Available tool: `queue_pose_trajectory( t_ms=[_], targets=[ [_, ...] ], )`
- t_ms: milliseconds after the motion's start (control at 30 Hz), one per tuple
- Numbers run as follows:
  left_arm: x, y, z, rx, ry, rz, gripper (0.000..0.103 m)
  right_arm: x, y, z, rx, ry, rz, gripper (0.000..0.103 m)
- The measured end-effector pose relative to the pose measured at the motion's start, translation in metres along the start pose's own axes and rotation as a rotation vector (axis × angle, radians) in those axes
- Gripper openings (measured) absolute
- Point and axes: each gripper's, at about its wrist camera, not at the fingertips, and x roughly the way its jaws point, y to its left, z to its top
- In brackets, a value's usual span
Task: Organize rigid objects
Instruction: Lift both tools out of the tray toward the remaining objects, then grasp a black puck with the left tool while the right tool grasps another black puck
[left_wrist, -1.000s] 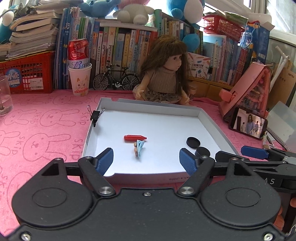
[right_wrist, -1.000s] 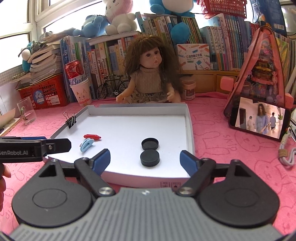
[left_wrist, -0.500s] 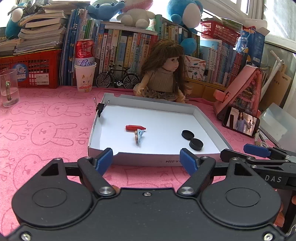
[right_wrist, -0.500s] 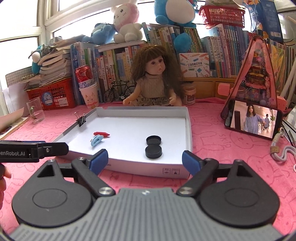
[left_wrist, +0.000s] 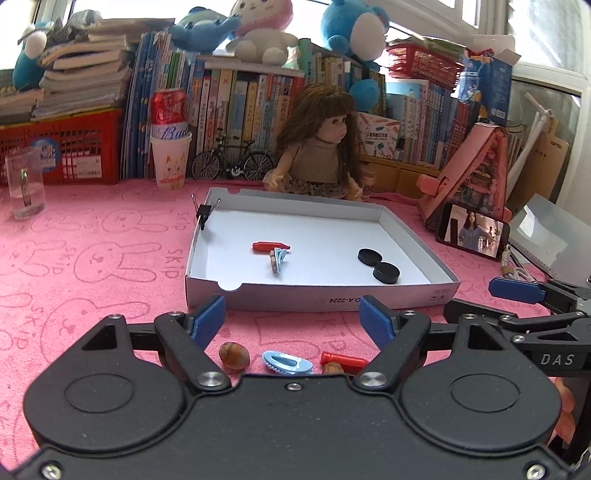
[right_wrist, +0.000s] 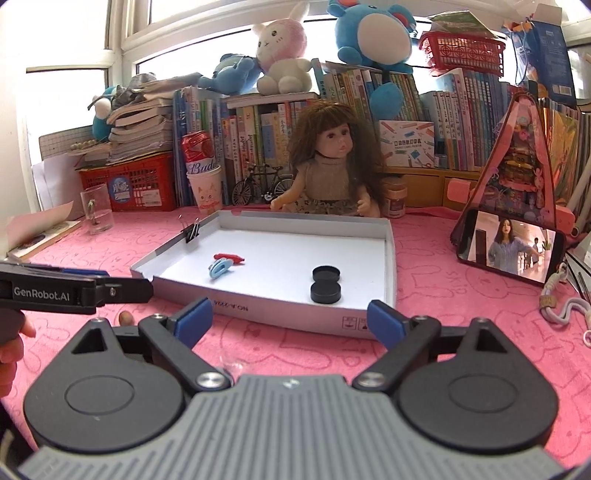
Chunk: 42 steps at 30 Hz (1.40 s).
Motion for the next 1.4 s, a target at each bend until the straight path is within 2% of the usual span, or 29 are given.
queue_pose_trajectory(
  t_ms=[367,533,633,667,800,1000,1167,1400],
  targets=[
    [-0.014,0.0,-0.015,0.032,0.004,0.007,0.078,-0.009,0.008,-0.015,-0.033,0.013,0.022,0.095],
    [-0.017,0.003,-0.024,0.045,0.037,0.009,0.073,-0.013,0.014,-0.023,-0.067,0.025,0.019,0.095],
    [-0.02,0.005,-0.031,0.059,0.055,0.001,0.064,-0.015,0.018,-0.029,-0.088,0.035,0.025,0.095],
    [-0.021,0.006,-0.033,0.064,0.061,-0.006,0.057,-0.015,0.019,-0.031,-0.097,0.038,0.026,0.095],
    [-0.023,0.006,-0.041,0.08,0.082,-0.017,0.042,-0.017,0.028,-0.037,-0.15,0.043,0.028,0.095],
    [-0.021,0.001,-0.049,0.093,0.109,-0.034,0.04,-0.007,0.035,-0.04,-0.159,0.076,0.039,0.087],
    [-0.014,-0.004,-0.052,0.1,0.126,-0.022,0.04,0.004,0.036,-0.041,-0.128,0.11,0.042,0.071],
    [-0.003,-0.007,-0.053,0.115,0.131,-0.007,0.041,0.013,0.043,-0.042,-0.137,0.129,0.054,0.066]
  ],
)
